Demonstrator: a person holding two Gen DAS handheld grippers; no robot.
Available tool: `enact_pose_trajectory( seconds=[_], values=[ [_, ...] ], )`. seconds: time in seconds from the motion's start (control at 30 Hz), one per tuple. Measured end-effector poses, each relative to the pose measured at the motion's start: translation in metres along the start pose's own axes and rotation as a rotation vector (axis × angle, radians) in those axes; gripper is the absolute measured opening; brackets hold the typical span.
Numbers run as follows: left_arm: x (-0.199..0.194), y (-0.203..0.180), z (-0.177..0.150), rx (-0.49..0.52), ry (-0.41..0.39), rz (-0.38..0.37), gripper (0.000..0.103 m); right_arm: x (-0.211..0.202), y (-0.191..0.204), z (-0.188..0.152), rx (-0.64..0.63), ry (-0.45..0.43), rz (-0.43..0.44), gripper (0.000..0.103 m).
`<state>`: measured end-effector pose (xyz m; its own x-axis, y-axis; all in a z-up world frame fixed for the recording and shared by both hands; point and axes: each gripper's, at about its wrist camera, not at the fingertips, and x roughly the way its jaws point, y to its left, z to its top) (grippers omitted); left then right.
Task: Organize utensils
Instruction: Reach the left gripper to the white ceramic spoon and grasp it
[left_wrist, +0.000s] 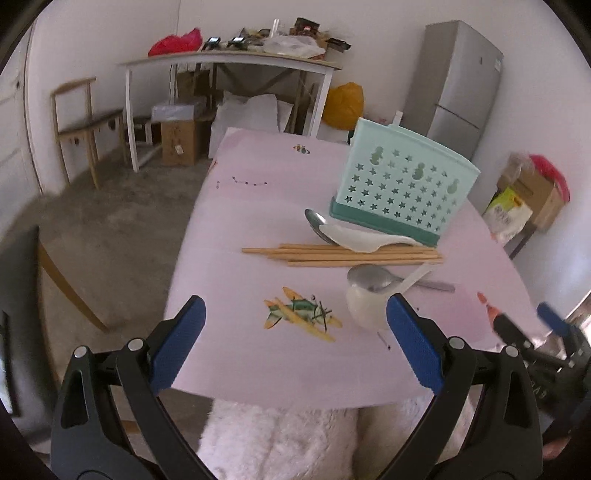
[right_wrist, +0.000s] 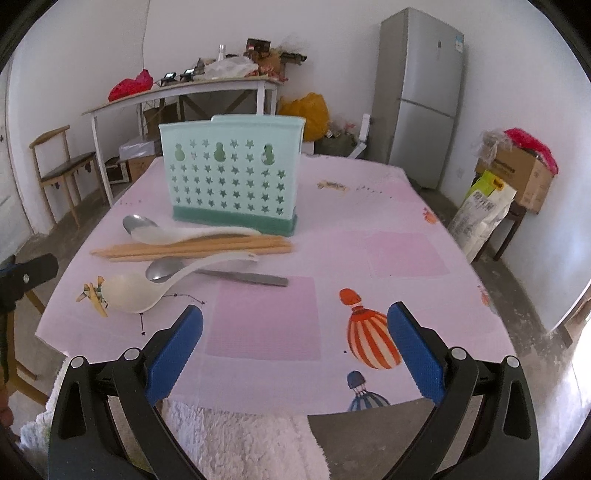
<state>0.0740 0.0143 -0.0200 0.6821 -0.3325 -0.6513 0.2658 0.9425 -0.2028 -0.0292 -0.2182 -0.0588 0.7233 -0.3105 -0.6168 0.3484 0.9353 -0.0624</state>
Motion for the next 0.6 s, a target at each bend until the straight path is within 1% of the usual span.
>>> enact_pose_trajectory(
  seconds=[0.07,0.13,0.27,0.33,0.37,0.4,0.43,0.47,0.5,0.6],
  values=[
    [0.010,-0.002,0.002,-0.010,0.019,-0.056,0.095,0.009,-0.001,0.001,0.001,0.016,0.006,0.097],
    [0.017,-0.005,0.002,-0.011,0.034,-0.073,0.095,0.019,0.000,0.002,-0.004,0.032,0.010,0.097],
    [0.033,-0.016,0.003,0.019,0.075,-0.164,0.094,0.034,0.000,0.004,-0.017,0.061,0.015,0.097],
    [0.037,-0.018,0.003,0.013,0.099,-0.202,0.094,0.041,0.001,0.005,-0.020,0.072,0.018,0.097],
    [0.040,-0.020,0.002,0.005,0.119,-0.231,0.087,0.045,0.000,0.005,-0.020,0.078,0.019,0.097],
    [0.044,-0.021,0.001,-0.004,0.137,-0.256,0.077,0.049,0.000,0.006,-0.019,0.084,0.019,0.097],
    [0.048,-0.021,0.000,-0.013,0.162,-0.274,0.074,0.052,-0.001,0.006,-0.016,0.090,0.021,0.097],
    [0.051,-0.020,-0.002,-0.025,0.180,-0.281,0.069,0.054,-0.001,0.006,-0.014,0.094,0.023,0.097],
    [0.054,-0.018,-0.003,-0.043,0.200,-0.291,0.062,0.057,-0.001,0.006,-0.010,0.101,0.026,0.097],
    [0.065,-0.010,-0.006,-0.114,0.263,-0.317,0.051,0.064,-0.002,0.007,0.000,0.115,0.036,0.097]
  ],
)
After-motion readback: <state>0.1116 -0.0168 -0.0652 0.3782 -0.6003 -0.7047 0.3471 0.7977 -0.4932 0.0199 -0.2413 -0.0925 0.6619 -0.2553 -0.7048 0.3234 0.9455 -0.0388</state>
